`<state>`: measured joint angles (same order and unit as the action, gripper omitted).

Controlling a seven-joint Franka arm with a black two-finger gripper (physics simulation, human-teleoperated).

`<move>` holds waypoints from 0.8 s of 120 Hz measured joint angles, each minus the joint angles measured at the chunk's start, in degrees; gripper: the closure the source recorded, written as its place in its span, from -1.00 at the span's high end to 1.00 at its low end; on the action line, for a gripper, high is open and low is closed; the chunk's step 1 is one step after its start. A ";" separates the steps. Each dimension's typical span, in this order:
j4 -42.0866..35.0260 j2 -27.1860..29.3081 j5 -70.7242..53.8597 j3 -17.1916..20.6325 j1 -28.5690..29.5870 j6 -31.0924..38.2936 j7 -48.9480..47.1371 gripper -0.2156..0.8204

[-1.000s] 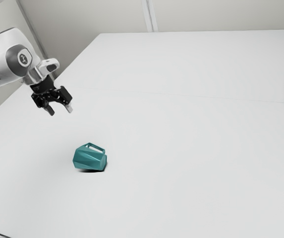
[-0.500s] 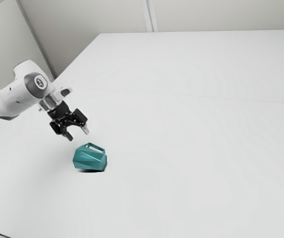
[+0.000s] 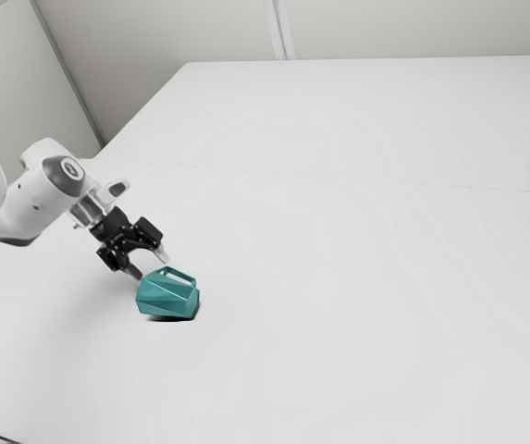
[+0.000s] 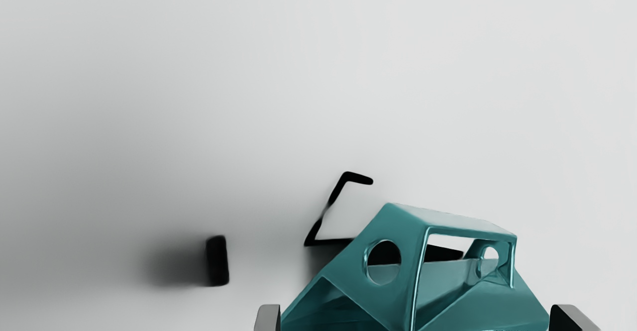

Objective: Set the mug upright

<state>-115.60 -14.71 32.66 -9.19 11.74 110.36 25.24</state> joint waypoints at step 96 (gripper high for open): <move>-4.58 -0.63 13.37 -0.02 1.72 -3.73 4.33 -0.62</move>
<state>-120.17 -15.35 46.03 -9.20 13.45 106.63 29.57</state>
